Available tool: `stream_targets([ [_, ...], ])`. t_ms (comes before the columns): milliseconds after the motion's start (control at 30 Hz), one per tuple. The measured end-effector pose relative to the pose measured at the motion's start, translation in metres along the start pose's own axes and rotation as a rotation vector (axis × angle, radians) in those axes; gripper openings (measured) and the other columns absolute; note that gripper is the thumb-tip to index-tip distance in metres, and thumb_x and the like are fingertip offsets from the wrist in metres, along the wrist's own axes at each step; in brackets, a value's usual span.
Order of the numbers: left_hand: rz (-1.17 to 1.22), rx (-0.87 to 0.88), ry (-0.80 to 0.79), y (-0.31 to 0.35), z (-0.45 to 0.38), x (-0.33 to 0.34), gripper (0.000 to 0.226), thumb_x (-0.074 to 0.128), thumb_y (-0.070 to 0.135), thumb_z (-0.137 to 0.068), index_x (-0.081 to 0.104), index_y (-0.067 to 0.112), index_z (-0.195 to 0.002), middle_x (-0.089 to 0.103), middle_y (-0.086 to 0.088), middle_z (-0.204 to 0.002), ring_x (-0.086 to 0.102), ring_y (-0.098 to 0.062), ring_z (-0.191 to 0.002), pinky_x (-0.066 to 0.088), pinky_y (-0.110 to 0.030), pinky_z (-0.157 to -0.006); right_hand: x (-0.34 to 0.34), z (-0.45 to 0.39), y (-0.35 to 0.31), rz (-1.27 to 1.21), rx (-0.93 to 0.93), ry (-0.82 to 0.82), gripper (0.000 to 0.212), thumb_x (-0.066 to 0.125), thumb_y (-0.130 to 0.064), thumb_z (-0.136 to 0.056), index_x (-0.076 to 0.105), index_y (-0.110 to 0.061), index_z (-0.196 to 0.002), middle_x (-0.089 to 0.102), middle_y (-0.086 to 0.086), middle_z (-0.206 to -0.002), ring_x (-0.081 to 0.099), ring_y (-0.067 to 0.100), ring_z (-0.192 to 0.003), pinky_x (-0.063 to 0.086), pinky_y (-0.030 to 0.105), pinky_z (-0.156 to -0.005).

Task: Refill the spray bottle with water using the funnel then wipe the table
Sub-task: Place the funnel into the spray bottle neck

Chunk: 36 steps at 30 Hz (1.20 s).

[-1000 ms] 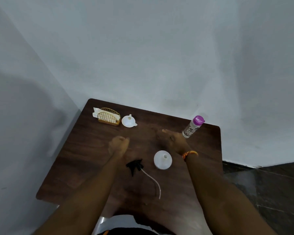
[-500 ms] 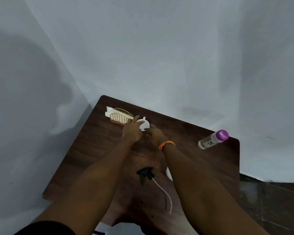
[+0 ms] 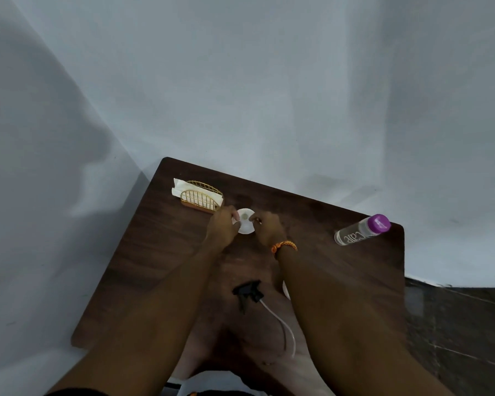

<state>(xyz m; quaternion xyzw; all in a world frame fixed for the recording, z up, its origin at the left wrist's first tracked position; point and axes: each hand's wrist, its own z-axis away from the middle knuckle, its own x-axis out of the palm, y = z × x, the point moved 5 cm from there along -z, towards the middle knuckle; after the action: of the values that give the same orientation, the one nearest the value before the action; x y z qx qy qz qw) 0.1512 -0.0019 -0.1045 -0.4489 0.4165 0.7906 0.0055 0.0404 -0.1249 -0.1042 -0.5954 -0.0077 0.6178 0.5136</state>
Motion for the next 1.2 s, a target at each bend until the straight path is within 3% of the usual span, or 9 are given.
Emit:
stream_targets([
  [67, 0.076, -0.011, -0.007, 0.012, 0.004, 0.001, 0.014, 0.074, 0.016, -0.091, 0.064, 0.018, -0.101, 0.068, -0.003, -0.107, 0.062, -0.016, -0.097, 0.049, -0.023, -0.078, -0.012, 0.003, 0.005, -0.052, 0.004, 0.034, 0.028, 0.052, -0.003, -0.098, 0.078, -0.01, -0.108, 0.073, 0.016, -0.121, 0.069, 0.032, -0.11, 0.056, 0.032, -0.092],
  [200, 0.231, -0.006, 0.039, 0.048, 0.009, -0.003, 0.02, 0.07, 0.013, -0.092, 0.06, 0.016, -0.11, 0.068, -0.002, -0.104, 0.066, -0.019, -0.097, 0.054, -0.026, -0.077, -0.05, 0.014, 0.007, -0.214, -0.035, 0.138, 0.031, 0.047, -0.005, -0.088, 0.073, -0.011, -0.104, 0.074, 0.011, -0.114, 0.066, 0.024, -0.098, 0.045, 0.007, -0.076],
  [300, 0.321, 0.01, 0.047, 0.077, 0.015, -0.009, 0.028, 0.069, 0.023, -0.093, 0.067, 0.02, -0.121, 0.073, 0.001, -0.114, 0.068, -0.015, -0.104, 0.06, -0.035, -0.089, -0.082, 0.029, 0.007, -0.31, -0.064, 0.206, 0.027, 0.051, -0.005, -0.087, 0.063, -0.016, -0.109, 0.069, 0.006, -0.109, 0.064, 0.024, -0.097, 0.05, 0.019, -0.076],
  [367, 0.339, 0.056, 0.031, 0.095, 0.021, -0.01, 0.025, 0.067, 0.027, -0.094, 0.075, 0.02, -0.116, 0.077, 0.003, -0.111, 0.071, -0.014, -0.101, 0.061, -0.038, -0.09, -0.101, 0.042, 0.016, -0.353, -0.033, 0.248, 0.023, 0.055, -0.002, -0.09, 0.055, -0.013, -0.11, 0.063, 0.005, -0.106, 0.063, 0.027, -0.097, 0.052, 0.026, -0.074],
  [567, 0.498, 0.123, -0.039, 0.147, 0.065, 0.002, 0.019, 0.066, 0.012, -0.097, 0.079, 0.006, -0.11, 0.079, -0.006, -0.103, 0.077, -0.015, -0.084, 0.064, -0.028, -0.066, -0.141, 0.089, 0.046, -0.469, 0.02, 0.378, 0.012, 0.062, -0.005, -0.088, 0.068, -0.007, -0.098, 0.07, 0.001, -0.093, 0.068, 0.022, -0.086, 0.055, 0.034, -0.072],
  [733, 0.518, 0.166, -0.081, 0.166, 0.101, 0.021, 0.019, 0.066, 0.016, -0.097, 0.081, 0.008, -0.106, 0.08, -0.002, -0.096, 0.078, -0.023, -0.066, 0.065, -0.038, -0.066, -0.154, 0.132, 0.066, -0.574, 0.041, 0.437, 0.015, 0.061, -0.014, -0.083, 0.071, -0.011, -0.093, 0.072, 0.004, -0.089, 0.069, 0.023, -0.077, 0.056, 0.035, -0.059],
  [833, 0.523, 0.189, -0.084, 0.175, 0.128, 0.031, 0.017, 0.066, 0.013, -0.097, 0.081, 0.006, -0.104, 0.08, -0.004, -0.093, 0.077, -0.025, -0.066, 0.066, -0.041, -0.066, -0.16, 0.164, 0.074, -0.575, 0.033, 0.443, 0.014, 0.061, -0.006, -0.088, 0.072, -0.003, -0.095, 0.071, 0.008, -0.085, 0.065, 0.018, -0.066, 0.053, 0.03, -0.048],
  [967, 0.502, 0.215, -0.085, 0.178, 0.153, 0.043, 0.016, 0.067, 0.011, -0.097, 0.081, 0.006, -0.104, 0.08, -0.005, -0.093, 0.078, -0.023, -0.07, 0.066, -0.041, -0.067, -0.155, 0.188, 0.085, -0.533, 0.027, 0.422, 0.013, 0.06, -0.004, -0.09, 0.073, -0.004, -0.093, 0.072, 0.011, -0.085, 0.066, 0.023, -0.063, 0.052, 0.031, -0.05],
  [1200, 0.289, 0.368, 0.008, 0.175, 0.179, 0.044, 0.02, 0.067, 0.012, -0.095, 0.081, 0.009, -0.11, 0.08, -0.004, -0.104, 0.074, -0.013, -0.091, 0.057, -0.018, -0.079, -0.144, 0.216, 0.089, -0.493, 0.026, 0.402, 0.013, 0.062, -0.007, -0.089, 0.074, -0.009, -0.096, 0.073, 0.007, -0.09, 0.071, 0.027, -0.08, 0.058, 0.033, -0.06],
])
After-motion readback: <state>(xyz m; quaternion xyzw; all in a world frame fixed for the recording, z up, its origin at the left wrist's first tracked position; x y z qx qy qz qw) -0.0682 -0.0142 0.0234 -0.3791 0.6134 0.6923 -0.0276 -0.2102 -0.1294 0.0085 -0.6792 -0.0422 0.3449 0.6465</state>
